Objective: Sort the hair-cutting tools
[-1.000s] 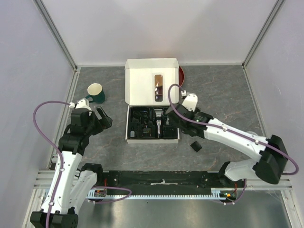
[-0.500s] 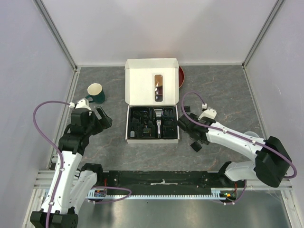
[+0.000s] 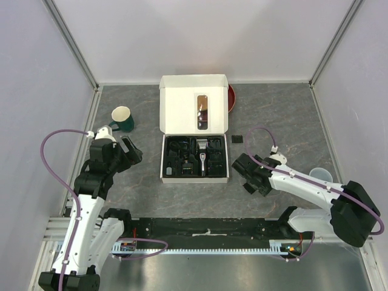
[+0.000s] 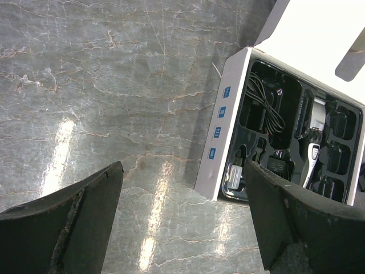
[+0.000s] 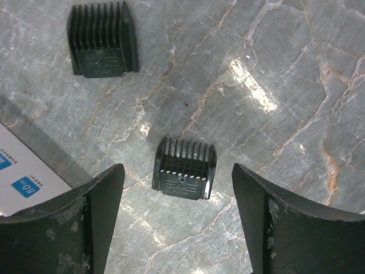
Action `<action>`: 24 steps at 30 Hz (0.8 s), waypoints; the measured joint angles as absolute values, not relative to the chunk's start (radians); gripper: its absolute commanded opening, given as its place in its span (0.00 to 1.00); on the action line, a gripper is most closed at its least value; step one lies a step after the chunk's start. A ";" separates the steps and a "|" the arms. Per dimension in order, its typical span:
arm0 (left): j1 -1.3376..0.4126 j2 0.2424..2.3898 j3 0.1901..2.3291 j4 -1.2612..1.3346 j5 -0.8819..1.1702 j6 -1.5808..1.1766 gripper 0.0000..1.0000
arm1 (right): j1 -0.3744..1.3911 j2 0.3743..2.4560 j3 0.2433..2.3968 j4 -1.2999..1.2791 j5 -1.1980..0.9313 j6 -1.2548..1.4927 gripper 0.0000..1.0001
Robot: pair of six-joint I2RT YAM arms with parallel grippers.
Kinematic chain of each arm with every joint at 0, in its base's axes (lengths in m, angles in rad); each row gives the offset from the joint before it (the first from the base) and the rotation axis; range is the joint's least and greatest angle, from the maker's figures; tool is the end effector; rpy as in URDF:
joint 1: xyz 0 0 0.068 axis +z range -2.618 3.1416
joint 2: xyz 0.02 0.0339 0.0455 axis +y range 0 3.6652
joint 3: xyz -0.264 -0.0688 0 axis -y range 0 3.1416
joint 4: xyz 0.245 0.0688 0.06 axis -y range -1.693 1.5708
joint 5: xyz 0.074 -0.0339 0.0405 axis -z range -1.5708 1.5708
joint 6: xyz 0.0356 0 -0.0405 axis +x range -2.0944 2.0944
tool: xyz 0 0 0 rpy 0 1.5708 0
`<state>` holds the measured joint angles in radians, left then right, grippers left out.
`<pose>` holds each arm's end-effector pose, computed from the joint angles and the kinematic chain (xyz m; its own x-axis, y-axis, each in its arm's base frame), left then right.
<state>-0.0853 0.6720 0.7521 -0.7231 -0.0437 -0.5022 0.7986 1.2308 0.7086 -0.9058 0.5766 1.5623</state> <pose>0.1401 -0.0104 0.2916 -0.5479 -0.4358 -0.7141 -0.2435 0.8997 -0.3623 0.1458 0.1219 0.1894 -0.5523 0.6344 -0.5408 0.6859 0.7145 0.1377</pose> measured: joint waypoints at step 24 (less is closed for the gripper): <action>-0.085 0.685 0.752 -0.723 -0.044 -0.502 0.92 | 0.788 1.381 0.685 -0.852 0.467 1.603 0.75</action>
